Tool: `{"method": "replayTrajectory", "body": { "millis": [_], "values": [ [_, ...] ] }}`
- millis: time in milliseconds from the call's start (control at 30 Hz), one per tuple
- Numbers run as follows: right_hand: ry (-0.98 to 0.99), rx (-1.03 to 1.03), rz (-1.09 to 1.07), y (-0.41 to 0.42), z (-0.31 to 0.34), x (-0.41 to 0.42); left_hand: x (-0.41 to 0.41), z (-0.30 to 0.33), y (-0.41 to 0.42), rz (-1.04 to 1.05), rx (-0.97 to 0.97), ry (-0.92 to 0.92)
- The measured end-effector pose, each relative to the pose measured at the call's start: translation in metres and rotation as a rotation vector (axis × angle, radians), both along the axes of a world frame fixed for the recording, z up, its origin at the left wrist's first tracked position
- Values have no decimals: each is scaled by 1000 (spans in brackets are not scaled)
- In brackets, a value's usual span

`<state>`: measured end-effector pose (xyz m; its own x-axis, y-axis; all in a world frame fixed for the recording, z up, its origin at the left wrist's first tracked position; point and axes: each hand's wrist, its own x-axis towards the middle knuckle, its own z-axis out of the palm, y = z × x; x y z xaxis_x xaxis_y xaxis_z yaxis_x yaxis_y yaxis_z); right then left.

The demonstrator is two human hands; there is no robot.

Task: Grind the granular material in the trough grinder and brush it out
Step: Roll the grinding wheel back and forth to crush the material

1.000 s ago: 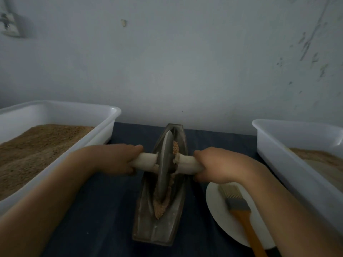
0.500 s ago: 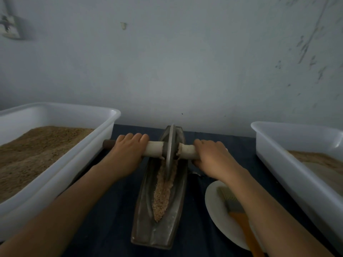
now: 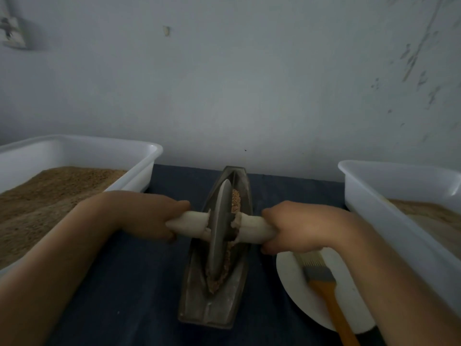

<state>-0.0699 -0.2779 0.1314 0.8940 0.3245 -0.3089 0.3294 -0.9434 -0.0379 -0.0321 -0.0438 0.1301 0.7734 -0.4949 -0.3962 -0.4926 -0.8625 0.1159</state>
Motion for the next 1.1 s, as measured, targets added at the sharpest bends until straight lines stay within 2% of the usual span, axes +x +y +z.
{"method": "replayTrajectory", "body": {
  "millis": [100, 200, 400, 500, 567, 633, 800, 900, 1000, 1100],
  "values": [
    [-62, 22, -14, 0, -5, 9, 7, -8, -2, 16, -48, -42],
    [-221, 19, -27, -4, -18, 24, 17, -17, -6, 34, -101, -158],
    [-606, 33, -4, -14, -45, 46, 37, -46, -16, 66, -75, -696],
    [-732, 18, -29, -12, -51, 47, 38, -54, -18, 62, -112, -820],
    [-734, 6, -43, -10, -51, 45, 37, -52, -17, 57, -121, -797],
    [-655, 11, -42, -9, -46, 40, 36, -46, -15, 52, -89, -704],
    [-265, 35, -57, -4, -21, 22, 21, -25, -10, 23, -20, -378],
    [-96, 32, -44, 0, -7, 8, 7, -12, -5, 11, -9, -167],
    [-37, 17, -9, 1, 0, -1, -1, -1, -1, 5, 23, -42],
    [-50, 9, 3, 2, 0, -1, -2, -1, -1, 18, 26, -18]
  ]
}}
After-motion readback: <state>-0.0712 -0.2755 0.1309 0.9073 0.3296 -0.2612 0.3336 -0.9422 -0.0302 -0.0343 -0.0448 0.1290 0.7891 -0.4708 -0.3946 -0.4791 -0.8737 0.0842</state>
